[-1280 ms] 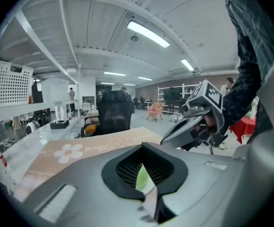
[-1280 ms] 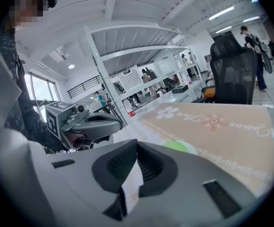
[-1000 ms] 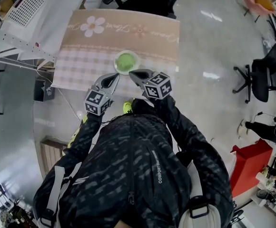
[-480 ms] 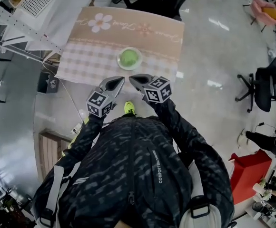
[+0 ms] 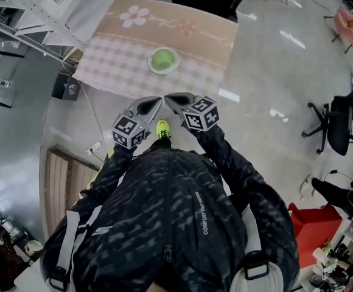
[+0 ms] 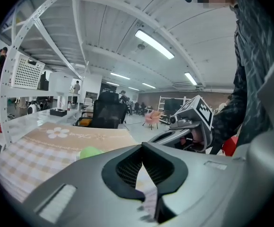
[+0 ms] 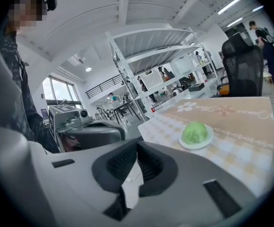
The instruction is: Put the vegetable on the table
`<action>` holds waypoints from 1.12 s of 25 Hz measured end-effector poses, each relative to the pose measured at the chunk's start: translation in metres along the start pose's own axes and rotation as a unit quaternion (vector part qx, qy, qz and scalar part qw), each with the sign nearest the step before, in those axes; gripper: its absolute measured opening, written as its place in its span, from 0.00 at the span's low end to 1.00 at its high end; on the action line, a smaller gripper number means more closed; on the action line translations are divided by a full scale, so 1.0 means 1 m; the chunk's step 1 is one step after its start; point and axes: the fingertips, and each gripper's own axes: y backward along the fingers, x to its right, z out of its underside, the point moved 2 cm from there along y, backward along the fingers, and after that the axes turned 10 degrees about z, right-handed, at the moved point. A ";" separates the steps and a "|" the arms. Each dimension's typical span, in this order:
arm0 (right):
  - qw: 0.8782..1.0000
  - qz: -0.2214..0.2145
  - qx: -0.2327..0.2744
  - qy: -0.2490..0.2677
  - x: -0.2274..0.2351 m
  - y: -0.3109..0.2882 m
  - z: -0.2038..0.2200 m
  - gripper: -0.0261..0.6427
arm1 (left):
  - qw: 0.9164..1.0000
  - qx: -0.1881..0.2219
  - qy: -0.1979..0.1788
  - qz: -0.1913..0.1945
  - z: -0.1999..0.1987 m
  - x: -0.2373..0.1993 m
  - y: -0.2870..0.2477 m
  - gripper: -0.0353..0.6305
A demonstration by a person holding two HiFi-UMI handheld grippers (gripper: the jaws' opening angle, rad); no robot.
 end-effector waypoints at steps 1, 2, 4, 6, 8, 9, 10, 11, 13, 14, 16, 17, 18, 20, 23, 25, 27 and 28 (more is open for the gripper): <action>1.000 -0.003 0.000 0.001 -0.002 0.006 0.003 0.04 | 1.000 0.000 -0.001 -0.003 0.001 0.009 0.000 0.05; 1.000 -0.006 0.000 0.003 -0.004 0.012 0.007 0.04 | 1.000 0.000 -0.002 -0.006 0.002 0.017 -0.001 0.05; 1.000 -0.010 0.001 0.005 -0.008 0.025 0.014 0.04 | 1.000 0.001 -0.004 -0.015 0.004 0.033 0.000 0.05; 1.000 -0.016 0.002 0.008 -0.014 0.038 0.022 0.04 | 1.000 0.005 -0.005 -0.025 0.007 0.048 0.002 0.05; 1.000 -0.024 0.003 0.011 -0.021 0.051 0.031 0.04 | 0.999 0.010 -0.006 -0.036 0.010 0.064 0.005 0.05; 1.000 -0.028 0.004 0.014 -0.024 0.059 0.035 0.04 | 0.999 0.013 -0.005 -0.041 0.012 0.074 0.006 0.05; 0.999 -0.031 0.004 0.016 -0.028 0.066 0.040 0.04 | 0.999 0.015 -0.004 -0.046 0.014 0.083 0.007 0.05; 0.999 -0.034 0.004 0.018 -0.032 0.073 0.045 0.04 | 0.999 0.018 -0.002 -0.049 0.017 0.093 0.008 0.05; 0.999 -0.039 0.004 0.020 -0.040 0.087 0.057 0.04 | 0.998 0.020 0.003 -0.056 0.026 0.113 0.010 0.05; 0.999 -0.041 0.004 0.022 -0.044 0.094 0.063 0.04 | 0.998 0.020 0.004 -0.059 0.031 0.123 0.010 0.05; 0.999 -0.045 0.002 0.026 -0.051 0.109 0.074 0.04 | 0.998 0.020 0.004 -0.064 0.038 0.144 0.010 0.05; 0.999 -0.047 0.002 0.027 -0.054 0.116 0.079 0.04 | 0.998 0.019 0.003 -0.066 0.040 0.153 0.009 0.05; 0.998 -0.049 0.003 0.027 -0.058 0.123 0.083 0.04 | 0.998 0.017 0.002 -0.067 0.043 0.163 0.009 0.05; 0.998 -0.053 0.005 0.025 -0.066 0.139 0.092 0.04 | 0.998 0.015 0.001 -0.068 0.049 0.181 0.008 0.05; 0.998 -0.056 0.008 0.021 -0.072 0.156 0.104 0.04 | 0.998 0.018 0.003 -0.067 0.051 0.203 0.004 0.05; 0.998 -0.059 0.007 0.016 -0.077 0.163 0.112 0.04 | 0.997 0.019 0.006 -0.069 0.053 0.215 0.005 0.05; 0.998 -0.065 0.006 0.012 -0.085 0.169 0.122 0.04 | 0.997 0.016 0.007 -0.072 0.058 0.227 0.009 0.05; 0.998 -0.068 0.006 0.012 -0.089 0.171 0.127 0.04 | 0.997 0.014 0.008 -0.075 0.061 0.232 0.011 0.05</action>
